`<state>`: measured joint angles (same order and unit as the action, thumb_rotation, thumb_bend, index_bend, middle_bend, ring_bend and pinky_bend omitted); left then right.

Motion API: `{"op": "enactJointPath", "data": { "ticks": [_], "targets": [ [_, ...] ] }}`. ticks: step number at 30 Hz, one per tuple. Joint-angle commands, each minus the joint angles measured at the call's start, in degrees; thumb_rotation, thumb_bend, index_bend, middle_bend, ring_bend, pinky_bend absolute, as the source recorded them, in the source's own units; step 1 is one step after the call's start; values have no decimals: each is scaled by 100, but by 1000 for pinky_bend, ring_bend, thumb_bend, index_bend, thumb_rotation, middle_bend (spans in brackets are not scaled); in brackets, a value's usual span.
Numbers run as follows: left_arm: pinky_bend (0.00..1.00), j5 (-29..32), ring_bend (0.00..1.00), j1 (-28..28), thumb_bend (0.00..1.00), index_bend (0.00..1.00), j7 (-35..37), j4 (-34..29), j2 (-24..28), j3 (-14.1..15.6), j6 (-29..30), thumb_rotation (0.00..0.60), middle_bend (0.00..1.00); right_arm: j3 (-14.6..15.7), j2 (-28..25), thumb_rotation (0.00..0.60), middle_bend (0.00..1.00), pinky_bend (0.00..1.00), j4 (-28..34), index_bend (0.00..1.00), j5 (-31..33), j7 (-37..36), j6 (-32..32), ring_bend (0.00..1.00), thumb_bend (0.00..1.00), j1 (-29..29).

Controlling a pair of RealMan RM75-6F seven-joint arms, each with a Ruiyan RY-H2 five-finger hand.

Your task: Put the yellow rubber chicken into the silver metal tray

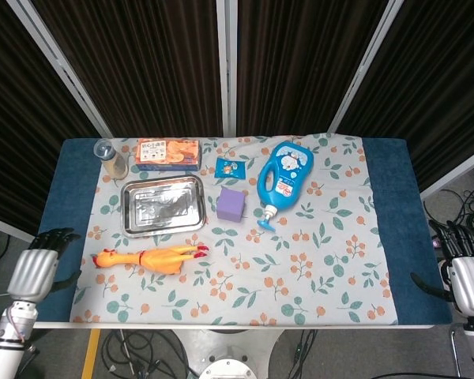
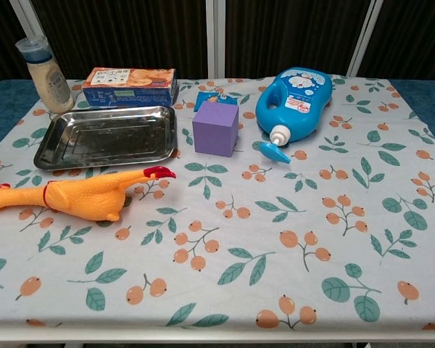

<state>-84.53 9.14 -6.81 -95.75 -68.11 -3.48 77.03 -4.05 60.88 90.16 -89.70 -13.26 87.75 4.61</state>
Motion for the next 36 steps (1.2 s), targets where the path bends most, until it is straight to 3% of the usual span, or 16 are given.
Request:
{"op": "enactJointPath", "data": {
  "ticks": [1,6,11,24,36],
  "targets": [
    [224,212,209,558,241,316,215,-75,-120,-151,-800,600,298,-21,-18,600,123,0,10,0,24,26,-43,7,101,31],
    [234,613,227,1141,241,326,283,104,-453,-270,-1744,600,316,-34,-19,600,123,0,25,0,74,68,-170,7,101,96],
    [243,1058,245,1461,246,333,84,477,-865,-350,-2170,600,332,-53,-31,600,123,0,32,0,127,87,-205,7,101,114],
    [312,1759,310,1647,252,385,-523,1121,-1554,-234,-2265,600,390,-63,-14,600,124,0,20,0,194,88,-299,7,101,159],
    [327,1749,347,1563,253,424,-405,1238,-1709,-65,-2125,600,431,-44,10,600,123,0,-4,0,198,76,-264,7,101,131]
  ]
}}
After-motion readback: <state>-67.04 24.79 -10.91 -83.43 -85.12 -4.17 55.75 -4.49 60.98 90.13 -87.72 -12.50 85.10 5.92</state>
